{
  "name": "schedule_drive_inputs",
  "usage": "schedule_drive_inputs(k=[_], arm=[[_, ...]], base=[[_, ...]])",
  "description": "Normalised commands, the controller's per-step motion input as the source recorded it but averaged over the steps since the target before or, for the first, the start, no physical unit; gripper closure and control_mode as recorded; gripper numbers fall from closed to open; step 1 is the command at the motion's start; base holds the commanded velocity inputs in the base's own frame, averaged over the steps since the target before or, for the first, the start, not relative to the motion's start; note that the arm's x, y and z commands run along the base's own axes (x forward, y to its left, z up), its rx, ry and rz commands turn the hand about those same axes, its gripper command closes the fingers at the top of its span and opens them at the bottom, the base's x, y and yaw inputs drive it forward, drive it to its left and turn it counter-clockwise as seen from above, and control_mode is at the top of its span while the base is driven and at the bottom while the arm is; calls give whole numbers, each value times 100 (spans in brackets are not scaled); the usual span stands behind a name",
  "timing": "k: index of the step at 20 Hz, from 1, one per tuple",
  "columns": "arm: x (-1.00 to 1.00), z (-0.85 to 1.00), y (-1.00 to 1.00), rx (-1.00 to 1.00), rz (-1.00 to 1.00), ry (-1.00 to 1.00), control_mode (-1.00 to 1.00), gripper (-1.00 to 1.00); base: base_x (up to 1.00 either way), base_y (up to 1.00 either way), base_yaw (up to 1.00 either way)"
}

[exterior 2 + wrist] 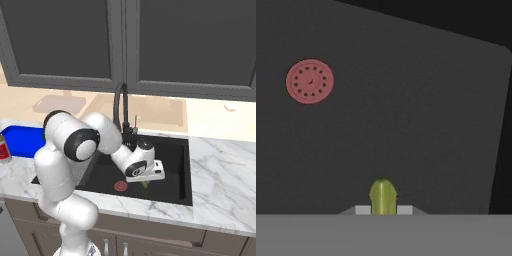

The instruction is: Pick up all produce items and place them in the sink. Turn on the sink faucet to wash them. Then turn the sink off and put them in the tray.

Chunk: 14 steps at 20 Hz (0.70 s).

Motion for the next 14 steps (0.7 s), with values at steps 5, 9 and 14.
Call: schedule_drive_inputs(k=[5, 9, 14], arm=[[-11, 100, -1, 0, 0, 0, -100, 100], [-17, 97, -2, 0, 0, 0, -100, 100], [-30, 90, -2, 0, 0, 1, -100, 100]], base=[[0, 0, 0], [0, 0, 0], [0, 0, 0]])
